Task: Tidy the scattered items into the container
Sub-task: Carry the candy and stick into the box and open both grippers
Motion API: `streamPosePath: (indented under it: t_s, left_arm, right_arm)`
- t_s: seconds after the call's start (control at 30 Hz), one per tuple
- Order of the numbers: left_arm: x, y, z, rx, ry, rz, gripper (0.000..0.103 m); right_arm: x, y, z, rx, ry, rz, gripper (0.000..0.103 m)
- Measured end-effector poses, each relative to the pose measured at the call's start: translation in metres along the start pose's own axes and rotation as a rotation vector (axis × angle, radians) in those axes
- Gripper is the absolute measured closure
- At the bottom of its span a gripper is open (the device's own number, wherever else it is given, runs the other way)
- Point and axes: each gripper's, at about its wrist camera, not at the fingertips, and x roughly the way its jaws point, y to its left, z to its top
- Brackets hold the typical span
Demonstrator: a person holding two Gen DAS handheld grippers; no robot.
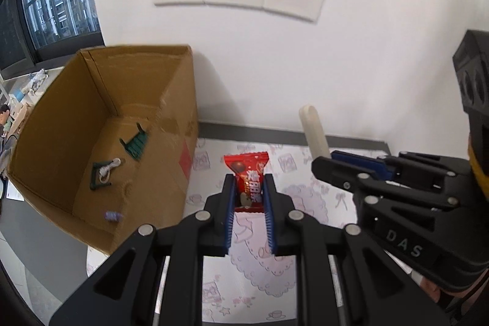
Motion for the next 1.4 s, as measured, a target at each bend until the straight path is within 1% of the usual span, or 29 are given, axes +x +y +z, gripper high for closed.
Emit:
streamPosePath:
  t_s: [0.13, 0.33, 0.53, 0.6, 0.8, 0.93, 1.07, 1.4]
  left_arm:
    - [-0.011, 0.023, 0.015, -0.036, -0.025, -0.011, 0.085]
    - [-0.022, 0.059, 0.030, -0.067, -0.067, -0.006, 0.085]
    - [-0.020, 0.106, 0.042, -0.117, -0.083, 0.009, 0.085]
    - [-0.018, 0.119, 0.044, -0.116, -0.088, 0.015, 0.085]
    - [-0.010, 0.161, 0.046, -0.154, -0.085, 0.026, 0.085]
    - [-0.001, 0.189, 0.046, -0.184, -0.069, 0.038, 0.085]
    - [0.006, 0.210, 0.044, -0.198, -0.057, 0.050, 0.085]
    - [0.022, 0.234, 0.042, -0.213, -0.023, 0.041, 0.085]
  right_arm:
    - [-0.003, 0.022, 0.020, -0.027, -0.024, 0.004, 0.087]
    - [0.003, 0.059, 0.043, -0.082, -0.036, -0.002, 0.087]
    - [0.024, 0.096, 0.064, -0.122, -0.025, 0.002, 0.087]
    - [0.033, 0.107, 0.070, -0.132, -0.018, 0.005, 0.087]
    - [0.058, 0.141, 0.081, -0.169, 0.003, -0.001, 0.087]
    - [0.073, 0.157, 0.085, -0.185, 0.021, -0.009, 0.087]
    - [0.088, 0.171, 0.089, -0.196, 0.041, -0.018, 0.087]
    - [0.121, 0.190, 0.093, -0.211, 0.092, -0.027, 0.087]
